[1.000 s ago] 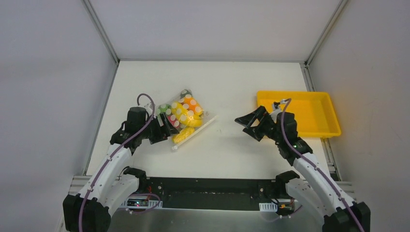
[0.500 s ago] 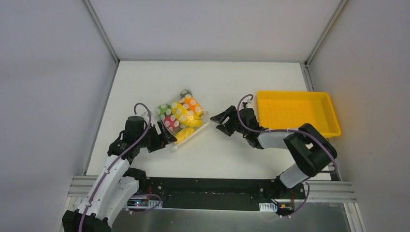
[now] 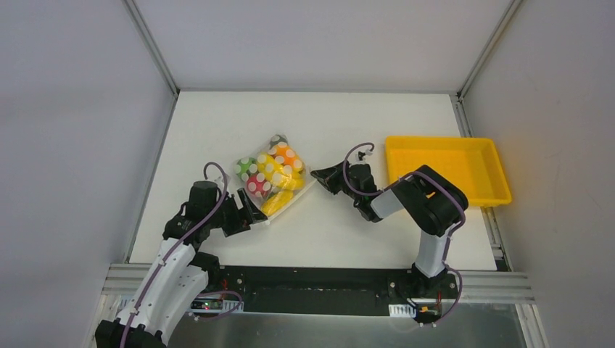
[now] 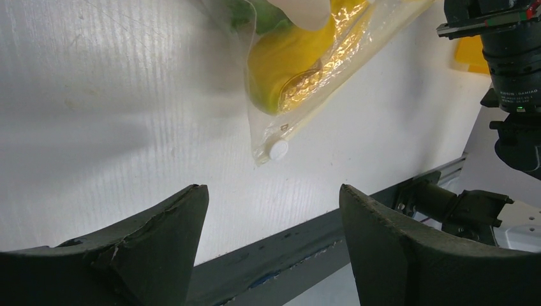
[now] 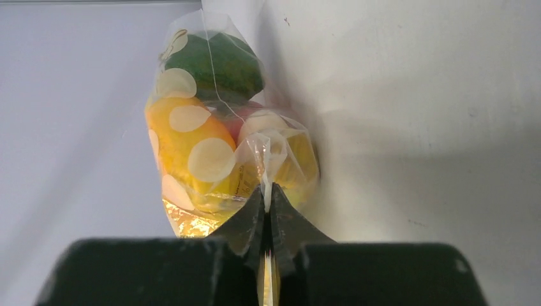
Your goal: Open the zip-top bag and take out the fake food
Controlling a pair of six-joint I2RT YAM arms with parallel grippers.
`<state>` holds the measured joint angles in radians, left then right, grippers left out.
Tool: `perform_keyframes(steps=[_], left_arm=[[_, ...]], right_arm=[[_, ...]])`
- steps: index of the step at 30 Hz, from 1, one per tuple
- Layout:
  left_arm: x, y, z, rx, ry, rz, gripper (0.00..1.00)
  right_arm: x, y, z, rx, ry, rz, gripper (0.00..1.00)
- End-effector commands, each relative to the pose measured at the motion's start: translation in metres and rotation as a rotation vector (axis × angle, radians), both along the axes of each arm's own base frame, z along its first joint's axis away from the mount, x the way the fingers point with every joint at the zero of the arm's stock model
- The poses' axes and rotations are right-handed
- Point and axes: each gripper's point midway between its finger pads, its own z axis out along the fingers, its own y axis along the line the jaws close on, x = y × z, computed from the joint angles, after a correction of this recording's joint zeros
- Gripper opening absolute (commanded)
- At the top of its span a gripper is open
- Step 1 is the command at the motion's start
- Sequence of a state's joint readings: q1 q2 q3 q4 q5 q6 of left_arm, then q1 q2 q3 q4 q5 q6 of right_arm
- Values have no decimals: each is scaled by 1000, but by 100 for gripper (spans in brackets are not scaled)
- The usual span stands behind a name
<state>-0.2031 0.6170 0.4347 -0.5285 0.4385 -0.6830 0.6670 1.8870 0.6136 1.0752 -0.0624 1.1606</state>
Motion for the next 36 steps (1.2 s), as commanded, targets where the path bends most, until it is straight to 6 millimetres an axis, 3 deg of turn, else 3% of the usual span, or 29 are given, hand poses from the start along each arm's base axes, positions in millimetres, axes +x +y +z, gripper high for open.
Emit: perform_keyframes(steps=[1,11,17,22,26,31,36], left_arm=[[1,-13,0,-87,10,-9,78],[23,-38,7,-303,-50,24,78],[29,-55,7,-335,-64,-21,76],[32,-64,1,-347,-53,-33,57],[25,-73,0,-349,-48,-72,50],[19,-70,-15,-300,-28,-70,48],[14,-56,-43,-198,20,-28,48]], right_arm=[[8,-15,34,40,-107,-95,0],[-15,-52,39,-59,-110,-149,0],[-24,-60,40,-77,-109,-153,0],[-27,-64,41,-98,-110,-151,0],[-28,-65,40,-108,-108,-151,0],[-28,-66,39,-111,-107,-156,0],[-27,-64,38,-112,-105,-147,0]])
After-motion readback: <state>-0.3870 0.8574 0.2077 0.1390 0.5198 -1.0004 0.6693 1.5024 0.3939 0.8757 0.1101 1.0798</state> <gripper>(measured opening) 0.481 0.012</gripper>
